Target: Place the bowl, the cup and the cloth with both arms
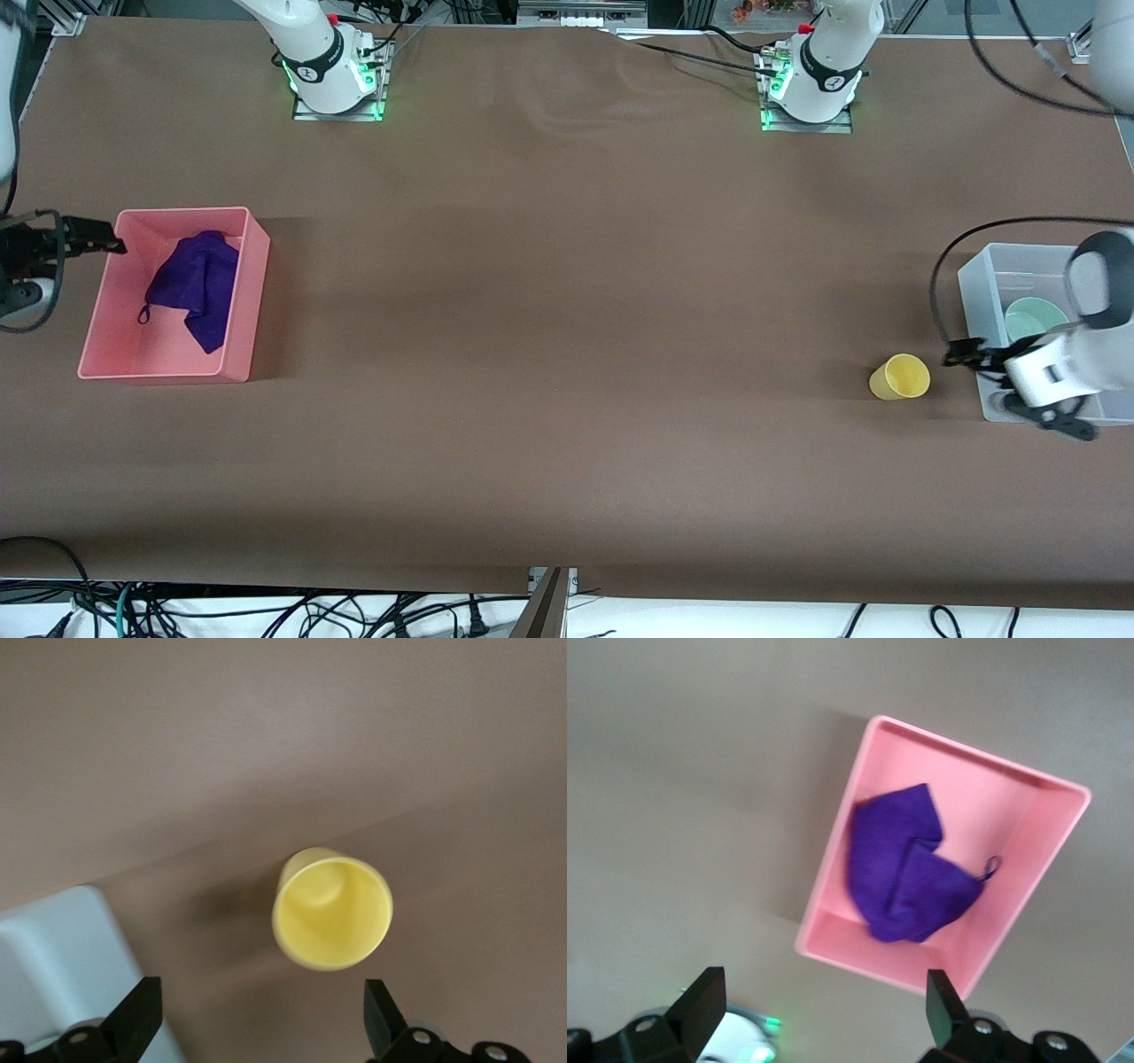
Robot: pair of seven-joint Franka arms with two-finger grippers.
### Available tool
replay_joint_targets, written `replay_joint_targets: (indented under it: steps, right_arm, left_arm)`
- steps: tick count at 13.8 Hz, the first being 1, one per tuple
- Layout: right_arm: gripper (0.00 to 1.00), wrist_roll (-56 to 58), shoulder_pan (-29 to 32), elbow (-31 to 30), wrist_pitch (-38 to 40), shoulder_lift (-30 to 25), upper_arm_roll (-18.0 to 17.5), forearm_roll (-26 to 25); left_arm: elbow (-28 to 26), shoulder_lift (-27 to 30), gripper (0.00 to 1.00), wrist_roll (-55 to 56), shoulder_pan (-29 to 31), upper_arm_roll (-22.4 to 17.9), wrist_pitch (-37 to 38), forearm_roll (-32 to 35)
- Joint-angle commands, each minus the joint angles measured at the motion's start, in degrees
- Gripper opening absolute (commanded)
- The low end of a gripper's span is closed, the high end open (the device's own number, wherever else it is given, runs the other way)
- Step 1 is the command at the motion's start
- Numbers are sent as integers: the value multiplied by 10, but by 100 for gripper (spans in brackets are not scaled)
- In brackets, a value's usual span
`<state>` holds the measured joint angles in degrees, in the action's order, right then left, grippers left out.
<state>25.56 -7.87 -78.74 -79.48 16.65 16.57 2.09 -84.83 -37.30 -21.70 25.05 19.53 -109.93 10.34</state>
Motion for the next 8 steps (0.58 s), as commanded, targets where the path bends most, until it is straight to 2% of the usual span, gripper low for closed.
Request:
replay_joint_targets:
  steps: [1,2,3,4,5,8]
  right_arm:
    - [100,-155,3,4,20,-21,-52,0]
    - [100,-155,3,14,15,-24,-53,0]
    - [100,-159,3,30,11,-31,-52,1]
    - [100,-160,3,36,-7,-39,-52,0]
    - [100,-155,4,35,-35,-48,-52,1]
    - [100,-158,4,25,-42,-70,-53,-2]
  left_arm:
    - [-19,-33,95,10,4,-2,-61,-19]
    - [-36,-39,81,10,5,-2,-95,-19]
    - [-44,-42,55,9,5,-2,-113,-17]
    - [-44,-43,18,6,4,-2,-114,-14]
    - [-44,-42,0,3,4,-2,-114,-14]
    - [-41,-40,0,0,6,-3,-111,-13]
